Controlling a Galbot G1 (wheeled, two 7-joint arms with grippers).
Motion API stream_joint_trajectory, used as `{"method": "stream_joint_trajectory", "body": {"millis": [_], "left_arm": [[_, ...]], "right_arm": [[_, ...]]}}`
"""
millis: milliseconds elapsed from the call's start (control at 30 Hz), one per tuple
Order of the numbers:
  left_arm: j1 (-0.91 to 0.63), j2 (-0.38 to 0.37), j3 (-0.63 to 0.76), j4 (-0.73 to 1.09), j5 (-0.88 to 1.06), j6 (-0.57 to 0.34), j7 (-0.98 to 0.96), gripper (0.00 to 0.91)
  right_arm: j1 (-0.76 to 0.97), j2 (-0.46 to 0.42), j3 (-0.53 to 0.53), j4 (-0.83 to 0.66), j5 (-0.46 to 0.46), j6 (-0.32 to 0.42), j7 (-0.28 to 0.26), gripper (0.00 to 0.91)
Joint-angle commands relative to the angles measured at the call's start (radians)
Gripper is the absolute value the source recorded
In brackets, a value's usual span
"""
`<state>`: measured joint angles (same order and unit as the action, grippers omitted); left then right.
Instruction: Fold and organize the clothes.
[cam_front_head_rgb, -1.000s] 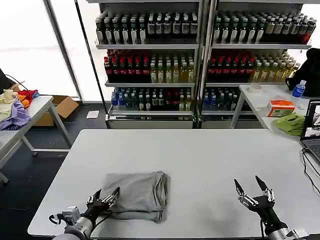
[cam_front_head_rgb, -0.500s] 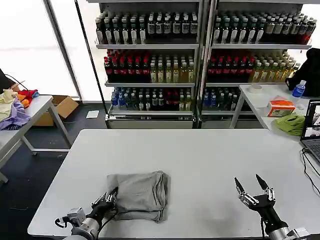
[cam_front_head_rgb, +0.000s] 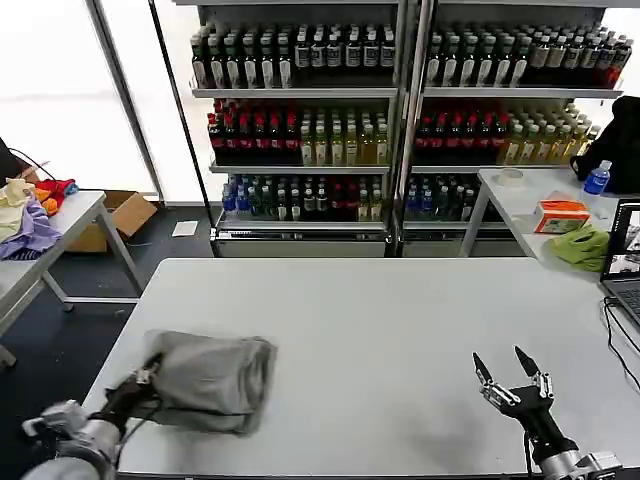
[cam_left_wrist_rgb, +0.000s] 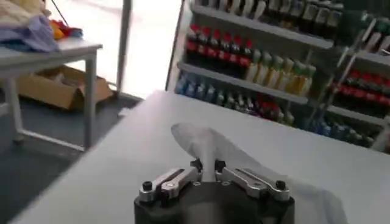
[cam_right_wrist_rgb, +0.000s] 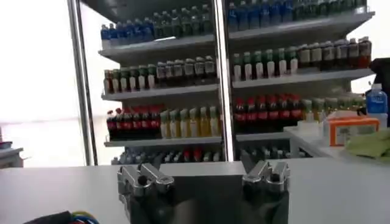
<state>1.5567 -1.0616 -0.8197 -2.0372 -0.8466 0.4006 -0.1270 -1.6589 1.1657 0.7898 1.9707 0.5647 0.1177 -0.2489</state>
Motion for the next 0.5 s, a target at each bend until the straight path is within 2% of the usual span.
{"method": "stream_joint_trajectory", "body": {"millis": [33, 100, 167, 200, 300, 367, 500], "left_arm": [[0.012, 0.242, -0.388, 0.005, -0.177, 0.069, 0.055, 0.000], [0.015, 0.247, -0.336, -0.073, -0.176, 0.066, 0.017, 0.000], [0.008, 0.217, -0.250, -0.148, -0.183, 0.068, -0.049, 0.000], [-0.009, 0.201, -0.175, -0.169, -0.183, 0.069, -0.080, 0.000], [-0.078, 0.154, 0.121, -0.251, -0.123, -0.001, -0.178, 0.000], [-0.121, 0.122, 0.335, -0.247, -0.021, -0.028, -0.205, 0.000], [-0.267, 0.057, 0.635, -0.206, -0.014, -0.044, -0.300, 0.000]], "right_arm": [[0.007, -0.001, -0.001, -0.004, 0.007, 0.001, 0.001, 0.907], [0.010, 0.001, -0.002, -0.010, 0.017, 0.002, 0.003, 0.907], [0.013, 0.004, -0.004, -0.017, 0.014, 0.006, 0.002, 0.907], [0.011, 0.005, -0.006, -0.017, 0.013, 0.007, 0.002, 0.907], [0.003, 0.008, -0.007, -0.007, 0.004, 0.014, 0.002, 0.907], [-0.001, 0.008, -0.003, 0.002, 0.001, 0.016, 0.001, 0.907], [-0.011, 0.014, 0.023, 0.018, 0.005, 0.014, 0.003, 0.907]]}}
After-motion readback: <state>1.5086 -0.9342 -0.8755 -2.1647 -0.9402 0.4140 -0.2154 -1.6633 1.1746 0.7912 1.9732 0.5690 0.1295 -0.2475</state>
